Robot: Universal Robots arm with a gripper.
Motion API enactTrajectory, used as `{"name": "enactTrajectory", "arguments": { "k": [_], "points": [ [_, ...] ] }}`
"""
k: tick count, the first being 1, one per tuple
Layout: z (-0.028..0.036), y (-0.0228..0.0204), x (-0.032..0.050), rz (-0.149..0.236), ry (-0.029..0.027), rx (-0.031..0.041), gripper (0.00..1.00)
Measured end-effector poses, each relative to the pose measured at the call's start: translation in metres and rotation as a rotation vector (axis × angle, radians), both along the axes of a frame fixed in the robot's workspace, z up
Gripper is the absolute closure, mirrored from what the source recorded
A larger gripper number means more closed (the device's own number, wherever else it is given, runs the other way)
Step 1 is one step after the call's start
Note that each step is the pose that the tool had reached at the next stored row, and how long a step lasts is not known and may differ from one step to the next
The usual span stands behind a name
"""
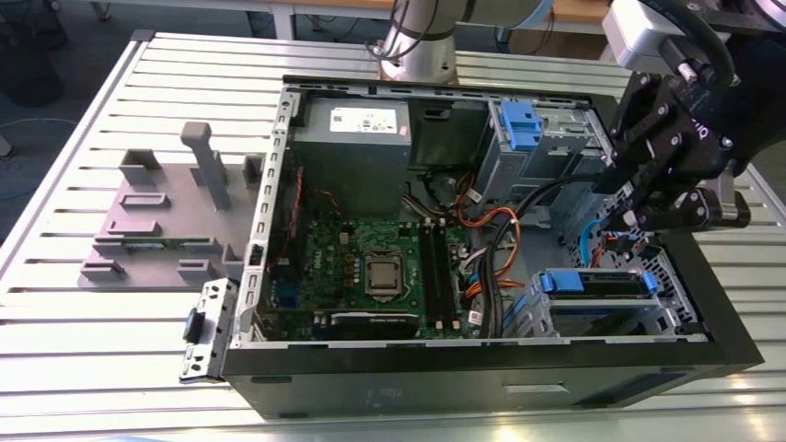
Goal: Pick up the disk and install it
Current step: 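Insert the disk into the insertion slot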
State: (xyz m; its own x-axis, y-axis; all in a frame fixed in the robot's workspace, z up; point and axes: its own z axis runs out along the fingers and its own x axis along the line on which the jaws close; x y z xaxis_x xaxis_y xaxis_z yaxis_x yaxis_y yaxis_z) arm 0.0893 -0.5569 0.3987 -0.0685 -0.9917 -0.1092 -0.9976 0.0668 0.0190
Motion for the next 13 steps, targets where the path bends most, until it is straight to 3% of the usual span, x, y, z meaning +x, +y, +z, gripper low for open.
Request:
{"name": "enactTrajectory", "arguments": {
  "k": [13],
  "points": [
    [0.0, 0.0025, 0.0, 0.0, 0.0, 0.0, 0.56]
  ]
}}
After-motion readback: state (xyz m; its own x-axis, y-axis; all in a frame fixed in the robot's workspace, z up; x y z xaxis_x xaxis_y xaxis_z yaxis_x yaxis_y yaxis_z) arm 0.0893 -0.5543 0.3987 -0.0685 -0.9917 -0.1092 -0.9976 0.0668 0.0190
